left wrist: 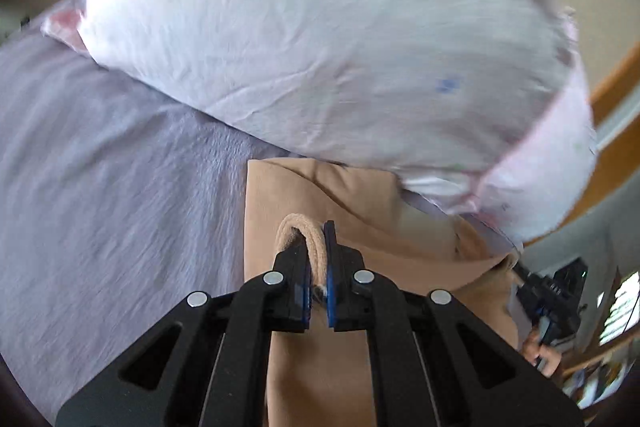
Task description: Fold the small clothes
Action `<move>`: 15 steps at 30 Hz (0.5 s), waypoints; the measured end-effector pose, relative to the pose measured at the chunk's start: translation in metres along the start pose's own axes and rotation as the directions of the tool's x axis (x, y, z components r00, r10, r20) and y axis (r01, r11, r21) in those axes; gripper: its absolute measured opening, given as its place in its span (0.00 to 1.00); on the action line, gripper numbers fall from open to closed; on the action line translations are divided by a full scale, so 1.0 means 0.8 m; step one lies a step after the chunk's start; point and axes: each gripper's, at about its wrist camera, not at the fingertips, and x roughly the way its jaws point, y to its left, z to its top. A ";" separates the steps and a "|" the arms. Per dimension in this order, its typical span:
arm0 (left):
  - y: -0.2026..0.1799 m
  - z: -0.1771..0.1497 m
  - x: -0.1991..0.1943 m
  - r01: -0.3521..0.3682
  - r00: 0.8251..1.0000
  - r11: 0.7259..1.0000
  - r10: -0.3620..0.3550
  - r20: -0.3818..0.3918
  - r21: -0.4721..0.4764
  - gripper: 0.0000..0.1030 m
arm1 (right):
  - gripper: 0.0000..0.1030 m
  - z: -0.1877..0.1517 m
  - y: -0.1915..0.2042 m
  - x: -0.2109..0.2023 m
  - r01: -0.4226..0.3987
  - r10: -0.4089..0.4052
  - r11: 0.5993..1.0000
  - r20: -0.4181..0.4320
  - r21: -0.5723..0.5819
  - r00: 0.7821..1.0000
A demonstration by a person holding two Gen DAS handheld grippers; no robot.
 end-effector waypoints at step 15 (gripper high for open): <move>0.050 0.031 0.031 0.226 0.971 0.927 -0.239 -0.010 -0.300 0.08 | 0.79 0.037 -0.007 0.018 0.019 -0.025 0.997 0.083 0.068 0.996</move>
